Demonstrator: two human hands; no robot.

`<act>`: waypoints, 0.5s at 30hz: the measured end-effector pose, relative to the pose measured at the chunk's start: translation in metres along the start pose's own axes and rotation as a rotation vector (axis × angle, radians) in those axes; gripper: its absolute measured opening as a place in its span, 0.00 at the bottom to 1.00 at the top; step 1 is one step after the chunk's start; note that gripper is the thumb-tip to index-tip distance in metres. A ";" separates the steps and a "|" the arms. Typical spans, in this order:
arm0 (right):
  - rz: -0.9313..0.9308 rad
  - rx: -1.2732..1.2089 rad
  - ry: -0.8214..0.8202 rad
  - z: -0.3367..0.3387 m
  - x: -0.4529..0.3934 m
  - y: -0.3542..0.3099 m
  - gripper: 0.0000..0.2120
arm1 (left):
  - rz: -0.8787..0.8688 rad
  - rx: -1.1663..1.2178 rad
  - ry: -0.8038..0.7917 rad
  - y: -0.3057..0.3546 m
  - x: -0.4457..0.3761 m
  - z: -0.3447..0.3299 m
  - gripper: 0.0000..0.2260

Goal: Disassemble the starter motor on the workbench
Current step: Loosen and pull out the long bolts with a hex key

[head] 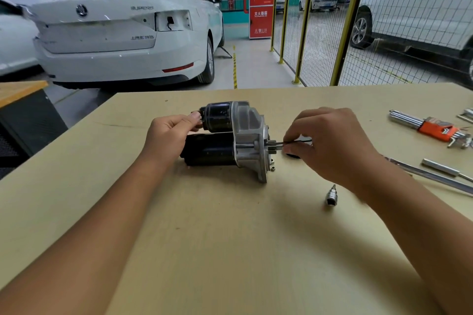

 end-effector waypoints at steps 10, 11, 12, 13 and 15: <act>0.056 -0.114 -0.089 -0.006 -0.002 -0.002 0.08 | 0.034 0.035 -0.010 0.000 0.003 -0.004 0.15; 0.053 -0.097 -0.117 -0.007 -0.002 -0.002 0.08 | 0.037 0.038 -0.013 0.000 0.003 -0.005 0.16; 0.055 -0.056 -0.142 -0.009 -0.002 -0.002 0.09 | 0.040 0.041 -0.014 0.000 0.003 -0.005 0.16; 0.060 0.008 -0.157 -0.010 -0.002 -0.002 0.11 | 0.043 0.045 -0.015 0.000 0.003 -0.005 0.16; 0.043 0.121 -0.153 -0.009 -0.001 -0.001 0.14 | 0.047 0.056 -0.020 0.001 0.004 -0.005 0.17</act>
Point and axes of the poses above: each hand's wrist, its own x-axis away from the middle knuckle, its own z-axis out of the back of the hand, y = z × x, the point moved 7 cm from there along -x, towards the middle knuckle, and after that the axes turned 1 degree about -x, right-handed, at the moved point
